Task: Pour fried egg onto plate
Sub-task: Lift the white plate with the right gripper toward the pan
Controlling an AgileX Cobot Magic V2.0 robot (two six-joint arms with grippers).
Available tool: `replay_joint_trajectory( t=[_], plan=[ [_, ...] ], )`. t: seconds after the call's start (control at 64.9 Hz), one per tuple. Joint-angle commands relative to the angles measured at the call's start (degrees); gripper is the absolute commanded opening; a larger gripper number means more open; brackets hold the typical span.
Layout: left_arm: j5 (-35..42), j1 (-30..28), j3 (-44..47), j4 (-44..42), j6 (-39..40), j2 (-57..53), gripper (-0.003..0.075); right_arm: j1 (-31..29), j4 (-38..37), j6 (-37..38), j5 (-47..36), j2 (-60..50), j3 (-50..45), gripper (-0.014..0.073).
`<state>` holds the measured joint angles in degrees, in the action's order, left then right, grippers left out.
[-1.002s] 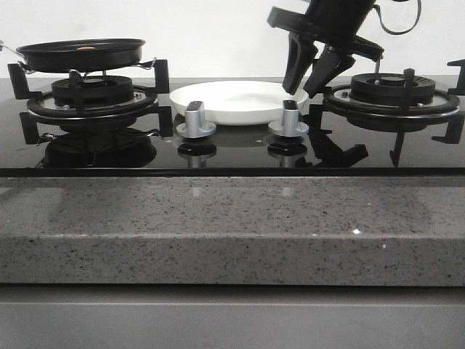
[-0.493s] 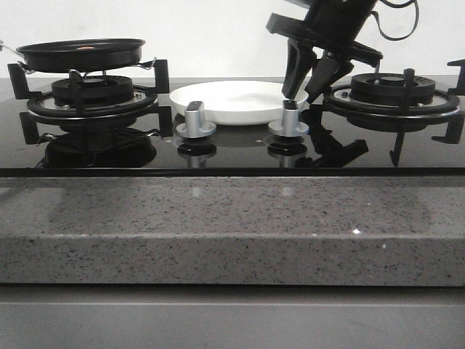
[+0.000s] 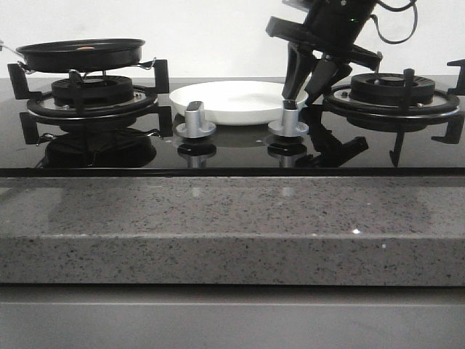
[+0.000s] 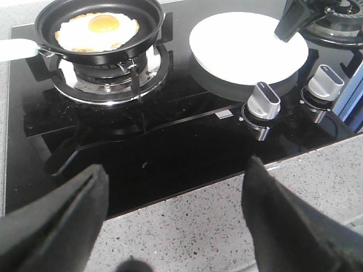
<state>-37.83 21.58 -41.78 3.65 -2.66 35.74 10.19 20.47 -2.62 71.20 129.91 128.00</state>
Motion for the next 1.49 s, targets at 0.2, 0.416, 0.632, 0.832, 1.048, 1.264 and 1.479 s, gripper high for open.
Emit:
replay_joint_trajectory(
  t=[0.2,0.416,0.632,0.832,1.048,1.264,1.479],
  plan=[
    [4.7,0.4,-2.1,0.4,-0.2,0.4,0.0494,-0.2,1.6,-0.1,5.2,-2.6,1.8,0.0045],
    [4.7,0.4,-2.1,0.4,-0.2,0.4,0.0494,-0.2,2.1,0.0,5.2,-3.5,4.9,-0.0067],
    [4.7,0.4,-2.1,0.4,-0.2,0.4,0.0494,-0.2,3.2,0.7,5.2,-7.2,7.7,-0.0068],
    [4.7,0.4,-2.1,0.4,-0.2,0.4,0.0494,-0.1,5.3,1.2,5.2,-14.3,4.9,-0.0068],
    [4.7,0.4,-2.1,0.4,-0.2,0.4,0.0494,0.8,5.3,-0.5,2.6,-24.3,-10.1,-0.0068],
    [4.7,0.4,-2.1,0.4,-0.2,0.4,0.0494,4.0,5.2,-3.0,-9.3,-35.5,-30.2,-0.0068],
    [4.7,0.4,-2.1,0.4,-0.2,0.4,0.0494,5.6,5.2,-3.4,-17.8,-39.4,-44.2,-0.0068]
  ],
)
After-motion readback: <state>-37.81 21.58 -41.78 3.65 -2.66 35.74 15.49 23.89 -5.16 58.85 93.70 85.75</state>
